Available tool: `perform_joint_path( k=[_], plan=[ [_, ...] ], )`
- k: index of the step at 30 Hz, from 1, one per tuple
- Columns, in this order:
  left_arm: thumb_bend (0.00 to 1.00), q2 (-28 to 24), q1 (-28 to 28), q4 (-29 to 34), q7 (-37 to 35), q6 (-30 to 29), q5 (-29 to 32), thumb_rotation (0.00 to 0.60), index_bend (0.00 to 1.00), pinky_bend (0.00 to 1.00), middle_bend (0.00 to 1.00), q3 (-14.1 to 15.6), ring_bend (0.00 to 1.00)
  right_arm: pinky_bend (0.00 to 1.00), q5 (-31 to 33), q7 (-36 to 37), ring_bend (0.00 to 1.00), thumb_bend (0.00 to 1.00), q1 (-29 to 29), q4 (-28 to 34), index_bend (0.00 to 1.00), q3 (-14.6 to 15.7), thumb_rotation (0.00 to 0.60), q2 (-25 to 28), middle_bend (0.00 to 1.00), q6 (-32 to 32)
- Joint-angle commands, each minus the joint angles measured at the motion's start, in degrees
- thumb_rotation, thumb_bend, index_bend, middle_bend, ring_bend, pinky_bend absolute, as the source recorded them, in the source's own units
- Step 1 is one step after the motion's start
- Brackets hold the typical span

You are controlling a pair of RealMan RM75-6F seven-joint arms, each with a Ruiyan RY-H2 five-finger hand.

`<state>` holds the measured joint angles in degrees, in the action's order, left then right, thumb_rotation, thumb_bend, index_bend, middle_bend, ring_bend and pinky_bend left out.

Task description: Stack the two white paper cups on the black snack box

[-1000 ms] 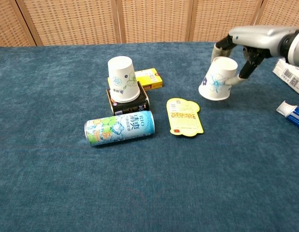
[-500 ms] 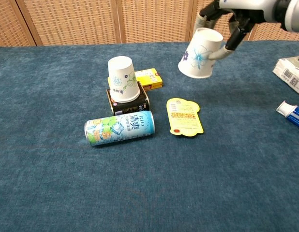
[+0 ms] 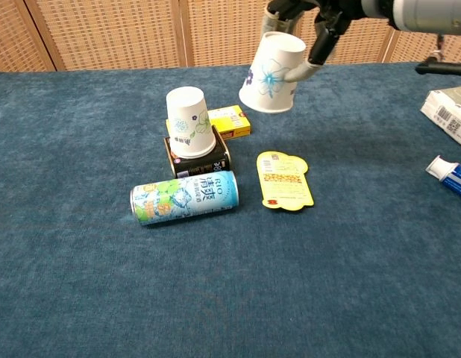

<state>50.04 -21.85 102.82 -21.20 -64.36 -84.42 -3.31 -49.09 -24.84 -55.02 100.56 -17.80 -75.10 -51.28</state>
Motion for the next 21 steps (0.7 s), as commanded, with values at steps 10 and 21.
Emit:
perform_joint_path(
  k=[10, 21],
  plan=[
    [0.48, 1.0, -0.2, -0.8, -0.6, 0.0, -0.2, 0.600, 0.00, 0.08, 0.00, -0.1, 0.00, 0.64, 4.6, -1.9, 0.26, 0.29, -4.0, 0.0, 0.36, -0.8, 0.600, -0.9, 0.40, -0.6],
    [0.48, 0.9, 0.0, -1.4, -1.2, -0.4, -0.3, 0.600, 0.00, 0.08, 0.00, 0.1, 0.00, 0.64, 6.7, -2.8, 0.26, 0.28, -7.3, -1.5, 0.36, -0.2, 0.600, -3.0, 0.40, -0.2]
  ],
)
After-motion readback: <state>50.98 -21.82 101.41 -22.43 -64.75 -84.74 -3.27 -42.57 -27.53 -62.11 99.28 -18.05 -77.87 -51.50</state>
